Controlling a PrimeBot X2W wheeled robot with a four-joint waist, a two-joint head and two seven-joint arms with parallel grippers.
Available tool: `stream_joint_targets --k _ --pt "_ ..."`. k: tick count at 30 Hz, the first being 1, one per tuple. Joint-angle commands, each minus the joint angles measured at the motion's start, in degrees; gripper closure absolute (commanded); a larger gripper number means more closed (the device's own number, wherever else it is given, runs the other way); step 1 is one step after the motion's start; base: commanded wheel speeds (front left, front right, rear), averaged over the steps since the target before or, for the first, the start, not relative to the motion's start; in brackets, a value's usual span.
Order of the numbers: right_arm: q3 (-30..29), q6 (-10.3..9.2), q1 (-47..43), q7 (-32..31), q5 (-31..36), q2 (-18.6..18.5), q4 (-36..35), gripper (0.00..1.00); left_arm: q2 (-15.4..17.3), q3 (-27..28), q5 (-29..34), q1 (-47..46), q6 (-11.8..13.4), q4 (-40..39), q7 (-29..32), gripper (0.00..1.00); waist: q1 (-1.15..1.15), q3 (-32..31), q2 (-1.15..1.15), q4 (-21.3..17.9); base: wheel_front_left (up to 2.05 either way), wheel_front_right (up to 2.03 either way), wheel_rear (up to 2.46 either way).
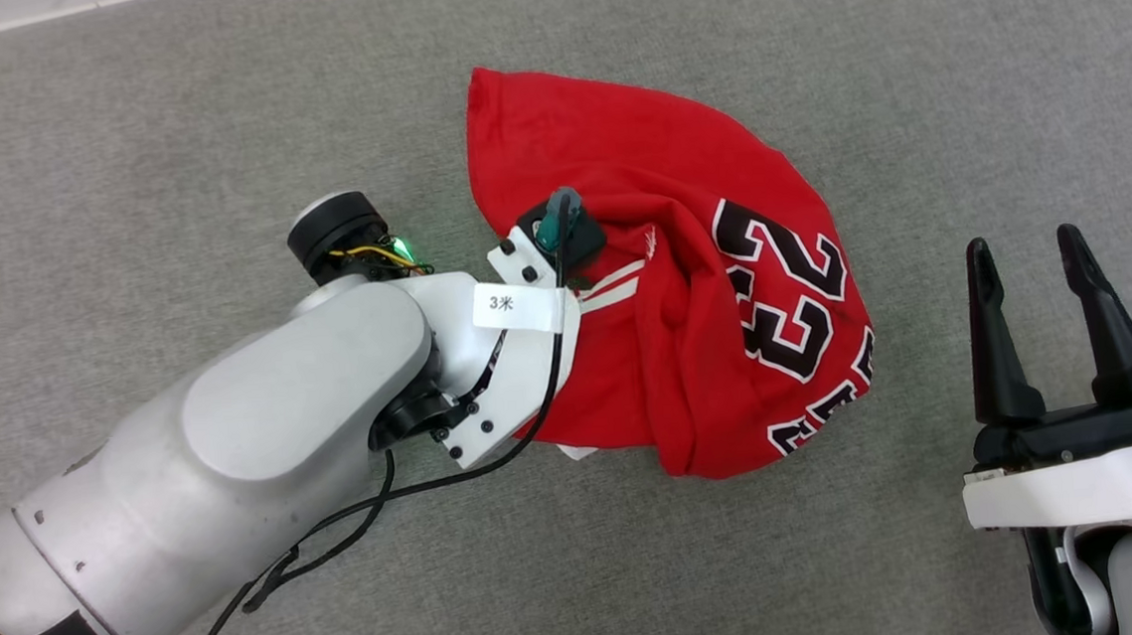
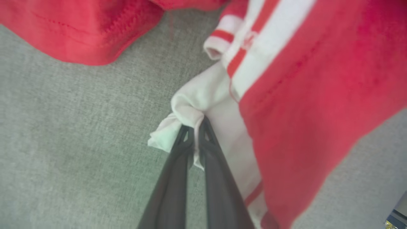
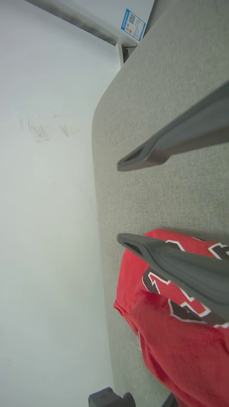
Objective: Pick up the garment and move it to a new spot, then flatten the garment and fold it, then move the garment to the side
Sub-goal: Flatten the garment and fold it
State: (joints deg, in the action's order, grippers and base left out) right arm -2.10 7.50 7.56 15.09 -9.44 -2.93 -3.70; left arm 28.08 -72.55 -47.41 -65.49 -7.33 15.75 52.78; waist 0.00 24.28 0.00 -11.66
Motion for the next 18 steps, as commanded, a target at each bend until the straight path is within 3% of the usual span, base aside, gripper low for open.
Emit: stream_joint_targets --k 1,9,14,18 --pt "-0.23 -0.02 0.3 0.12 0.3 0.1 0.02 0.0 0.54 -1.42 -0.33 1.94 -0.1 1.05 -0.79 1.0 0.0 -0.92 0.0 0.78 0.0 0.0 0.0" --pt "-0.72 -0.02 -2.33 0.12 1.05 0.1 0.41 0.0 2.25 -0.79 -0.8 -3.54 -0.05 0.73 -13.01 1.0 0.0 -6.06 0.0 4.89 0.0 0.0 0.0" --pt "-0.96 -0.02 -3.97 0.12 1.28 0.1 0.33 0.0 5.7 0.72 -1.92 -3.63 0.02 2.02 -18.95 1.0 0.0 -8.84 0.0 7.71 0.0 0.0 0.0" --pt "-1.22 -0.02 -4.7 0.12 1.3 0.1 0.39 0.0 9.72 1.95 -2.62 -0.72 1.51 2.79 -21.82 1.0 0.0 -10.26 0.0 9.28 0.0 0.0 0.0"
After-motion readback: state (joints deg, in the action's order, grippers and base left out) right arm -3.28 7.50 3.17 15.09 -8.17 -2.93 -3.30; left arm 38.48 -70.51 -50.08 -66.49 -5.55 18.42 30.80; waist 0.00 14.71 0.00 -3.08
